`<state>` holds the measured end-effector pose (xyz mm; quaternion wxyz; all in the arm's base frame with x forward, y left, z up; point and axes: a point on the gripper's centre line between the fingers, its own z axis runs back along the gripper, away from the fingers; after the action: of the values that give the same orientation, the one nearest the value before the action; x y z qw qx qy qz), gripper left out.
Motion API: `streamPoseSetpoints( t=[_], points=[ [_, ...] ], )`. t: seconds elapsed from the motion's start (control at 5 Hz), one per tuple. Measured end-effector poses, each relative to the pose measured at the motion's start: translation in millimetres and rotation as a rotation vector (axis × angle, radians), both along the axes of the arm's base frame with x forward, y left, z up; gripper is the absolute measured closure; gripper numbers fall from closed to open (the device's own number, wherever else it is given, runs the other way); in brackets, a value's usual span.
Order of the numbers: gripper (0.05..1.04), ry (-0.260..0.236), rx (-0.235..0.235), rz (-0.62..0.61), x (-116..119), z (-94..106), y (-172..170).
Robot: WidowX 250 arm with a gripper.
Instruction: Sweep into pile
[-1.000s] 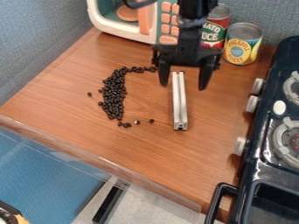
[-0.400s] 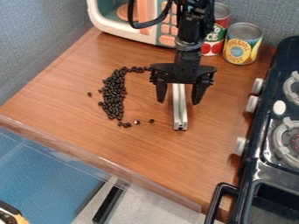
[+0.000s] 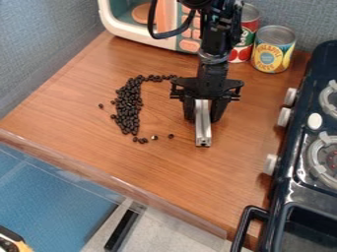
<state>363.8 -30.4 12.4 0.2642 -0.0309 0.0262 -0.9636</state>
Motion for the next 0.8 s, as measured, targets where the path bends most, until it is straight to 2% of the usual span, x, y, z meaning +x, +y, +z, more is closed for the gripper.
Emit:
streamPoseSetpoints(
  t=[0.2,0.4,0.6,0.8],
  points=[
    [0.695,0.011,-0.006,0.009,6,-0.4,-1],
    [0.695,0.008,-0.039,0.016,16,6.5,-9],
    [0.695,-0.013,-0.085,0.009,28,24.0,-23],
    [0.695,0.002,-0.091,0.016,37,20.8,-29]
  ],
)
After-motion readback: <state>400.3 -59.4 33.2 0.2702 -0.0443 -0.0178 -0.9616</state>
